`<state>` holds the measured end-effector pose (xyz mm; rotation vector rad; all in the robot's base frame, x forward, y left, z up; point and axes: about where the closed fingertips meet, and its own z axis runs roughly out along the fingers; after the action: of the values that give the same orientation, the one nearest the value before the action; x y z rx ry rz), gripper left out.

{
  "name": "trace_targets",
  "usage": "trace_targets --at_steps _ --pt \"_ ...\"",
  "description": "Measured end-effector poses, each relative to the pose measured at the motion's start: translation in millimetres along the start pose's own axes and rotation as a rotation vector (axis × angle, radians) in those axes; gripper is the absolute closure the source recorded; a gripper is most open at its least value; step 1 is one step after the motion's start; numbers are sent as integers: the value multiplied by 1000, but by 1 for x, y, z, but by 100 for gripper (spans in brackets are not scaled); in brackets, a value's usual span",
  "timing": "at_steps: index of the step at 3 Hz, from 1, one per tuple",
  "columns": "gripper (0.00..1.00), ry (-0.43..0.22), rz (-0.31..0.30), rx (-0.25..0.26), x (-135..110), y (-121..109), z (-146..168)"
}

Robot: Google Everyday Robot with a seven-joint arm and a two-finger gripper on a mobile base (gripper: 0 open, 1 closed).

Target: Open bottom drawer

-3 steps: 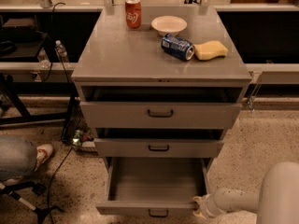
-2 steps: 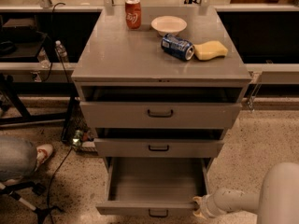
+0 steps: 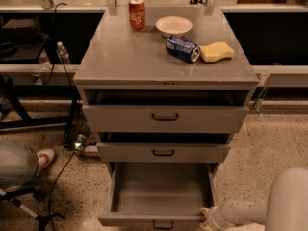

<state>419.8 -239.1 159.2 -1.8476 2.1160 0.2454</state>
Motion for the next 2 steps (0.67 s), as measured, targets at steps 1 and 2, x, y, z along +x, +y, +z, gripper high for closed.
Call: trace_targets --at_steps 1,2 --pt "86 -1 0 -2 0 1 1" --pt "61 -2 0 -4 -1 2 2"
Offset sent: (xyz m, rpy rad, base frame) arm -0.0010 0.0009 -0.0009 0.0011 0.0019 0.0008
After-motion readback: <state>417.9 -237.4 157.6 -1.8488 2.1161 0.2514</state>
